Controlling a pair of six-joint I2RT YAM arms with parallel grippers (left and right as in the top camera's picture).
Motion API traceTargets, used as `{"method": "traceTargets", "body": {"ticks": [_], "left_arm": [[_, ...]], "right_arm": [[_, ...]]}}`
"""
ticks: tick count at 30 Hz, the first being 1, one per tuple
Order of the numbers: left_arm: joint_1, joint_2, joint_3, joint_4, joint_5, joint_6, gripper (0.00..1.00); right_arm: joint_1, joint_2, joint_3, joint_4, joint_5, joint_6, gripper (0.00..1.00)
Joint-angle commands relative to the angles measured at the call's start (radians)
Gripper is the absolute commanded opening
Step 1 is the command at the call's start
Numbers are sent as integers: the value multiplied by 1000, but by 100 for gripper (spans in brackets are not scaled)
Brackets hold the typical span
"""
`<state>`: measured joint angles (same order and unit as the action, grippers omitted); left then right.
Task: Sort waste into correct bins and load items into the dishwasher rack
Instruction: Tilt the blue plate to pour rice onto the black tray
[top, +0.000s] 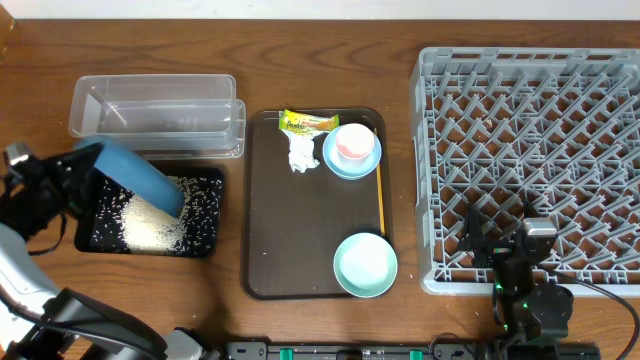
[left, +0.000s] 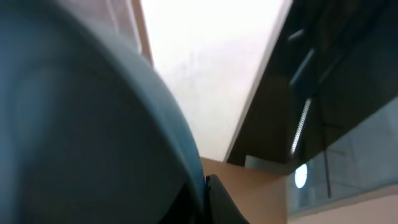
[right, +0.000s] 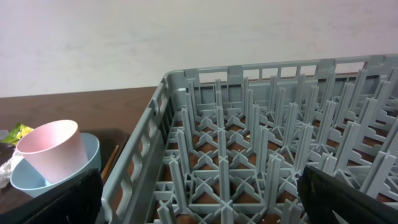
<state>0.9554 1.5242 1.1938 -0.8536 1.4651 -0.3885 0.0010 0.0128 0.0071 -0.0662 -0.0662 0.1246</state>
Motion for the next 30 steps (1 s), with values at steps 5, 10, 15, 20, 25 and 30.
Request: {"method": "traceTargets", "body": {"ticks": [5,10,15,20,25,30], "left_arm": [[68,-7,-1,-6,70,26,6],[63,-9,-1,-5,108,41,6],[39,-42,-1,-52,108,52,6],[-52,-193,-1,-73,108,89,6],[-178,-434,-1,-88,-53,35,6],[-408,-667,-1,-145,-474,-18,6]], "right_arm": [[-6,-3,-2,-4,6,-9,99],[-6,-3,-2,-4,6,-9,99],[-6,-3,-2,-4,6,-9,99],[-6,-3,-2,-4,6,-9,99],[-6,-3,-2,-4,6,-9,99],[-6,-3,-2,-4,6,-9,99]]}}
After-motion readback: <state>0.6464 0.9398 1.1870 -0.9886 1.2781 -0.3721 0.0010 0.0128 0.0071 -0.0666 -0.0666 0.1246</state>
